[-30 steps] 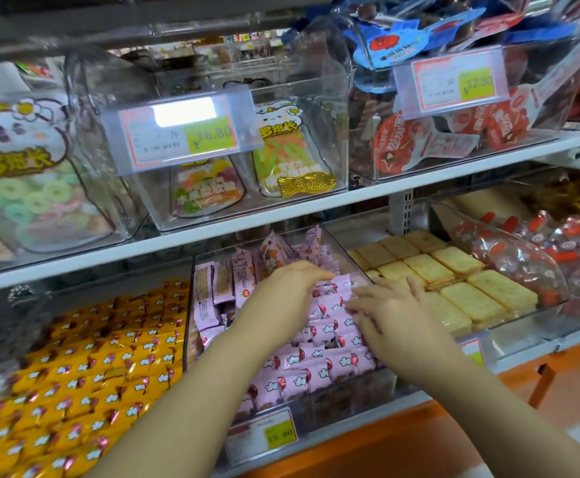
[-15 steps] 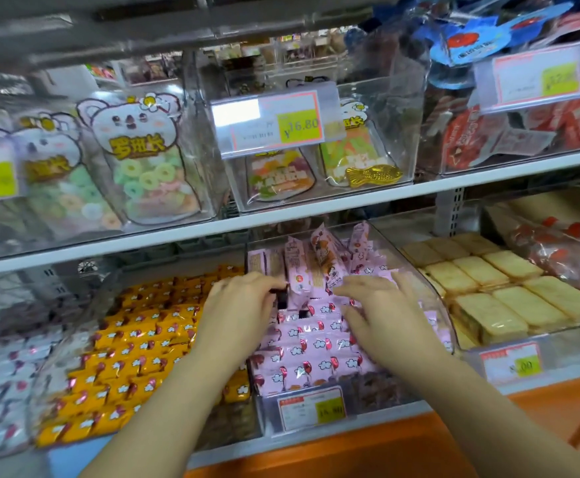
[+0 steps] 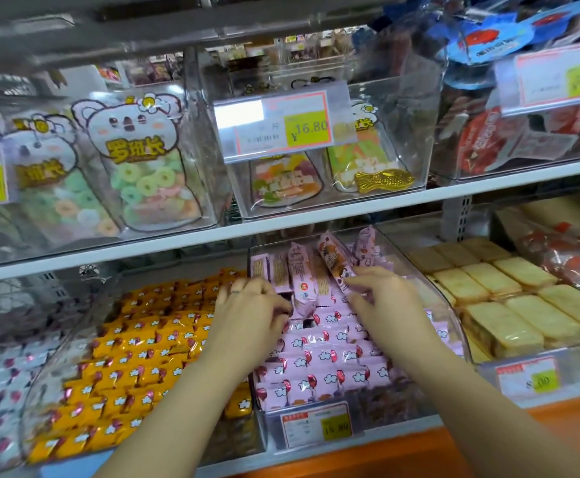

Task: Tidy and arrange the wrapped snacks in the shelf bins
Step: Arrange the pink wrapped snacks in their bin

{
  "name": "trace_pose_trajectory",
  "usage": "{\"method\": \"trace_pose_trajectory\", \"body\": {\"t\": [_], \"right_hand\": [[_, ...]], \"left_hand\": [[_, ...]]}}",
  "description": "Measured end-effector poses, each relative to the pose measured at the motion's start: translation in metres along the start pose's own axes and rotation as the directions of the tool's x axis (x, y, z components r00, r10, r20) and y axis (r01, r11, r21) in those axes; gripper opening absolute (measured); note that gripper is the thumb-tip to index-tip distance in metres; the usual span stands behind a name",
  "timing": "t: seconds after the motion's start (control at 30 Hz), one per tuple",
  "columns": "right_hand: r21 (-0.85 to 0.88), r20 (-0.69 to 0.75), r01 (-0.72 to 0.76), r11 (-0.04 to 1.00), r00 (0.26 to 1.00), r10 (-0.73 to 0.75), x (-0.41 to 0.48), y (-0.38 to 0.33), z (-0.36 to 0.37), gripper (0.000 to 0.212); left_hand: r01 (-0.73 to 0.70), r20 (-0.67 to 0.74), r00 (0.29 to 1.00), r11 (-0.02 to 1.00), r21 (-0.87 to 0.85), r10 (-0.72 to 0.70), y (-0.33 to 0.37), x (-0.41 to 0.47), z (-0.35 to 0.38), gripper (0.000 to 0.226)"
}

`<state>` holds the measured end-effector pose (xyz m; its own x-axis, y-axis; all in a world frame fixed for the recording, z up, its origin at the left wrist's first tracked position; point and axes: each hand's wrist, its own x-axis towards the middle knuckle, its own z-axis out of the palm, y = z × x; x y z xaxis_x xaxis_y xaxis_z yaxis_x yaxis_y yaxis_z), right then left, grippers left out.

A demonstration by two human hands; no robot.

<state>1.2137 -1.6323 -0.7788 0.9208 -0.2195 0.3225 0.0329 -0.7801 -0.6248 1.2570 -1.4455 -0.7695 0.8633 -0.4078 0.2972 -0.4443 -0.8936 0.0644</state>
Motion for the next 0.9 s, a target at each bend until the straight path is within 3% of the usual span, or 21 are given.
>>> {"method": "trace_pose_trajectory", "body": {"t": [0.17,0.27,0.33,0.4,0.53,0.7,0.9], "right_hand": [[0.043,-0.135,0.002,0.999,0.991,0.004,-0.007,0.006,-0.004,0.024],[0.073,-0.186,-0.033,0.997,0.981,0.046,-0.006,0.009,-0.003,0.013],[-0.005,-0.197,-0.041,0.999,0.98,0.039,-0.004,0.01,-0.002,0.019],[-0.103,-0.169,-0.016,0.995,0.986,-0.001,-0.001,0.01,0.001,0.025],[-0.082,-0.097,-0.022,0.996,0.995,0.014,0.003,0.01,0.005,0.025],[0.026,-0.274,0.075,0.997,0.959,-0.065,0.002,0.008,-0.015,0.017],[-0.142,-0.326,0.028,0.989,0.943,-0.073,-0.017,0.026,-0.033,0.021]], "left_hand": [[0.078,-0.142,0.983,0.961,-0.267,-0.119,0.01,0.003,-0.01,0.01],[0.084,-0.06,0.994,0.983,-0.164,-0.095,0.023,0.004,-0.01,0.049],[0.043,-0.018,0.999,0.996,-0.074,-0.044,0.029,0.007,-0.005,0.062],[0.023,-0.002,1.0,0.998,-0.062,-0.023,0.033,0.009,0.0,0.058],[0.034,-0.051,0.998,0.983,-0.181,-0.044,0.035,0.013,0.004,0.042],[0.016,-0.176,0.981,0.936,-0.352,-0.083,0.029,0.009,0.002,0.036],[-0.08,-0.329,0.94,0.88,-0.469,-0.089,0.034,-0.004,0.002,0.036]]}}
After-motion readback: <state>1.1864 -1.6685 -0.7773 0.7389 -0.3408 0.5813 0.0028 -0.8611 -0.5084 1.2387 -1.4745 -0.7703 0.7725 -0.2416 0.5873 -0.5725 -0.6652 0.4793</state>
